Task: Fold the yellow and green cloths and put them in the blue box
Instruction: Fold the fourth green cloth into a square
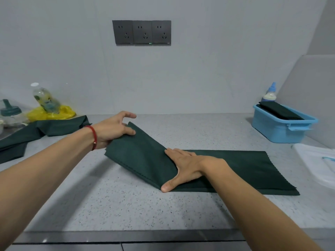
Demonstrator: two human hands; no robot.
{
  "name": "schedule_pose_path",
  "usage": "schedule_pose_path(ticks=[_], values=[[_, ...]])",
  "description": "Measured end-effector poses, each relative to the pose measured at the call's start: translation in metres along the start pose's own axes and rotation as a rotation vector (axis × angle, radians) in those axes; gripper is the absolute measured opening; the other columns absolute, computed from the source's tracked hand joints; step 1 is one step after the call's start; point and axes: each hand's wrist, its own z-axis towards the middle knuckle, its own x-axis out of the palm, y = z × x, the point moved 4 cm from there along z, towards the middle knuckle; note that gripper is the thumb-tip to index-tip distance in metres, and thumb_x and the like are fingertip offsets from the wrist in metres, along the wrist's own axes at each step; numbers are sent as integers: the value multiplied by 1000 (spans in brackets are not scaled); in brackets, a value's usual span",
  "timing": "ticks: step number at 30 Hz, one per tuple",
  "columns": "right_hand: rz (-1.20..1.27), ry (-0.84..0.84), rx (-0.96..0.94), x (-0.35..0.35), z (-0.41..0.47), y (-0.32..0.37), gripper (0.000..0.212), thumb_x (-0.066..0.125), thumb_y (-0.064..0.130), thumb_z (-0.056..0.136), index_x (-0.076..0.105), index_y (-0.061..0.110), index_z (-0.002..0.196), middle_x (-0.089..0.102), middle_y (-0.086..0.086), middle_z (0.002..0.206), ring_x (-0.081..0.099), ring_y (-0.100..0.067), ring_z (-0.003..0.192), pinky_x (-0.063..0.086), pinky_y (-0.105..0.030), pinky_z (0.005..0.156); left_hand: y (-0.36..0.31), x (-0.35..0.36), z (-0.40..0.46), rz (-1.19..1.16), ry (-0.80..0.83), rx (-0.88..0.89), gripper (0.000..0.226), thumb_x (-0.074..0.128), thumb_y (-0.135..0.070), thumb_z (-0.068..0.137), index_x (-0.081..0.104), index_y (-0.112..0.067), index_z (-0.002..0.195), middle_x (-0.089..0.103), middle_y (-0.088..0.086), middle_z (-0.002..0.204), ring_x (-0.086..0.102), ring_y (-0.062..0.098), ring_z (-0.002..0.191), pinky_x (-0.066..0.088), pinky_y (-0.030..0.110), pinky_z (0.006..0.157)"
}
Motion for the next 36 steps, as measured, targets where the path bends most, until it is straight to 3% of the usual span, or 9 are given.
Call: schedule_pose_path(ticks=[4, 6, 8, 11, 15, 19, 23, 28, 36], values=[[471, -291, -73, -4, -13, -7, 114, 76, 78, 64, 22, 40, 157, 37, 19, 154, 39, -5, 139, 34, -33, 116, -47, 30, -2, 32, -55, 41, 52, 63, 0, 91, 49, -25, 135, 67, 20, 104, 66, 25, 68, 58, 35, 57], [731, -548, -48, -10, -23, -23, 73, 74, 61, 80, 48, 37, 143, 55, 13, 141, 58, -3, 123, 47, -31, 105, -66, 57, -3, 80, -51, 77, 52, 61, -1, 91, 46, -21, 136, 63, 14, 98, 61, 21, 66, 56, 36, 59], [1081, -661, -10, -15, -32, -38, 33, 68, 38, 94, 66, 20, 122, 70, -6, 119, 74, -17, 95, 60, -34, 79, -81, 89, -3, 129, -25, 115, 51, 58, -2, 91, 39, -17, 136, 57, 12, 93, 57, 17, 56, 51, 27, 47], [1321, -652, 96, -19, -55, -61, 34, 51, 32, 103, 68, 3, 103, 74, -17, 84, 73, -29, 64, 54, -30, 47, -87, 141, -5, 74, 124, 70, 54, 58, -11, 94, 25, -21, 135, 53, 17, 101, 60, 24, 49, 54, 29, 47], [1163, -593, 323, 3, -81, -89, 49, 49, 50, 98, 66, 9, 77, 62, 3, 55, 56, -13, 44, 46, -25, 44, -60, 180, -8, 307, 145, 144, 39, 57, -27, 95, 38, -24, 129, 61, 12, 100, 70, 28, 67, 59, 36, 67], [859, -688, 324, 18, -79, -103, 31, 75, 36, 85, 72, 14, 107, 66, 12, 72, 66, -9, 76, 51, -25, 76, -23, 197, -14, 842, 85, 506, 30, 53, -25, 97, 62, -22, 125, 61, 3, 125, 57, 22, 119, 42, 30, 102], [794, -720, 328, 16, -81, -102, 37, 74, 26, 83, 68, 14, 118, 56, 15, 64, 55, -4, 66, 42, -18, 66, 1, 211, -12, 1002, 175, 571, 57, 42, -54, 100, 39, -33, 153, 29, -5, 163, 21, 15, 151, 13, 39, 125], [784, -745, 330, 15, -84, -101, 40, 71, 22, 86, 66, 13, 125, 55, 15, 50, 54, -1, 58, 44, -17, 66, 17, 222, -6, 1074, 250, 511, 67, 24, -69, 98, 11, -44, 159, 0, -14, 169, -7, 12, 155, -7, 60, 122], [762, -760, 358, 14, -89, -99, 34, 69, 22, 88, 67, 14, 122, 65, 10, 63, 64, -8, 66, 58, -28, 75, 28, 229, 0, 1106, 312, 454, 89, 2, -92, 74, -8, -55, 154, -11, -18, 167, -14, 18, 155, -11, 69, 117]])
